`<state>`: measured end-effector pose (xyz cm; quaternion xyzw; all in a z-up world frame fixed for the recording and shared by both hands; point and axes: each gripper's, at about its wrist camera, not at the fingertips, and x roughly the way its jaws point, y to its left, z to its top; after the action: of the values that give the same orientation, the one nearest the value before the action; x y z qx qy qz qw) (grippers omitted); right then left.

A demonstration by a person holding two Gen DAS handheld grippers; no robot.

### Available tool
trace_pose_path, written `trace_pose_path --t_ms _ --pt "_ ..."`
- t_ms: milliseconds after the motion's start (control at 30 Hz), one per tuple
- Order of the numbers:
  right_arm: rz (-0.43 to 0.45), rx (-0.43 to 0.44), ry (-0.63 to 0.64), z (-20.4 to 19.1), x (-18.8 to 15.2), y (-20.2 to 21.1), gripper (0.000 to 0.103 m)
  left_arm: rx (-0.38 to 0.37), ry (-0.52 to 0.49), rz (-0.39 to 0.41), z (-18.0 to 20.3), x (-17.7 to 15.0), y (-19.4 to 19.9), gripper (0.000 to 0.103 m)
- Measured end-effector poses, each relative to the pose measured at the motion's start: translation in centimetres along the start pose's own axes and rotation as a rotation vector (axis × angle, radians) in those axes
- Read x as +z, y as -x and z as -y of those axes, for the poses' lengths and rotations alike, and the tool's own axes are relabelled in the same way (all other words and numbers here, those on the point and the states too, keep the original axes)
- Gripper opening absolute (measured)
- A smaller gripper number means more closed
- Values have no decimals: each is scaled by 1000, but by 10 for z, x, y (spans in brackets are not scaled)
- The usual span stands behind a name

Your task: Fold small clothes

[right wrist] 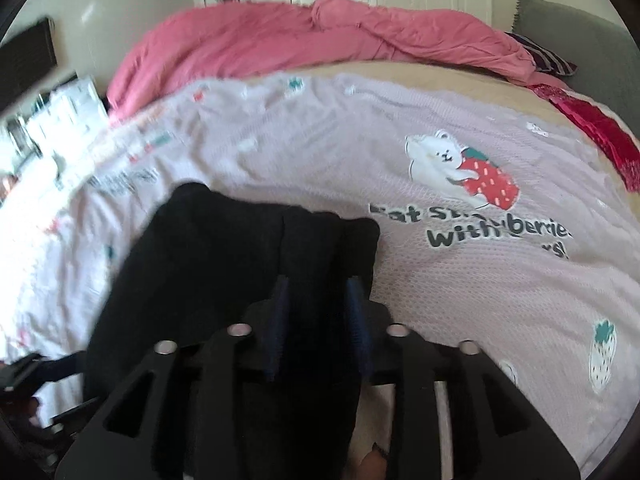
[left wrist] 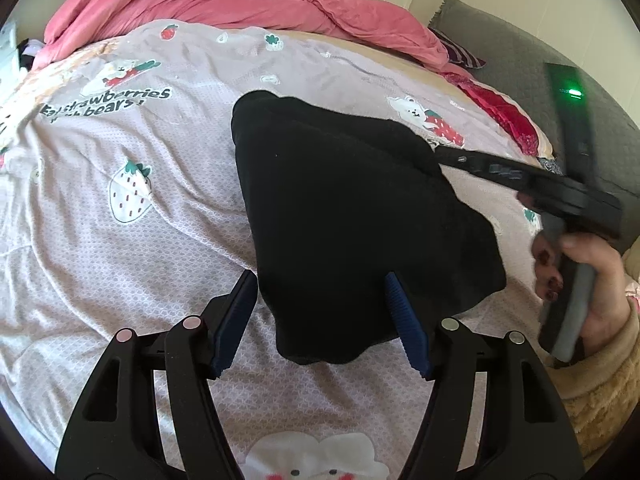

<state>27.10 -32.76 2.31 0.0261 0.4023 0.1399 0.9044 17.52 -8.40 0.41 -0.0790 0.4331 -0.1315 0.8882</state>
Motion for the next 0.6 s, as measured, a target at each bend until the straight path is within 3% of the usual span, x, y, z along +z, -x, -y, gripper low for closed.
trace_pose_path --t_ms 33,100,233,333,433,600 --pt "15 10 -8 0 0 8 48 -4 2 8 1 0 4 58" --pt "51 26 -15 0 -3 28 51 -5 0 20 2 0 11 60" --pt "134 70 -46 0 -15 75 75 0 -14 56 6 -1 29 69" --pt "187 90 -58 -2 -27 105 90 9 -22 92 7 -3 45 83" --pt "233 96 -56 -5 -41 130 96 14 -23 120 7 -7 58 93" --pt "258 84 -48 -14 -66 153 98 49 -44 154 9 -18 77 93"
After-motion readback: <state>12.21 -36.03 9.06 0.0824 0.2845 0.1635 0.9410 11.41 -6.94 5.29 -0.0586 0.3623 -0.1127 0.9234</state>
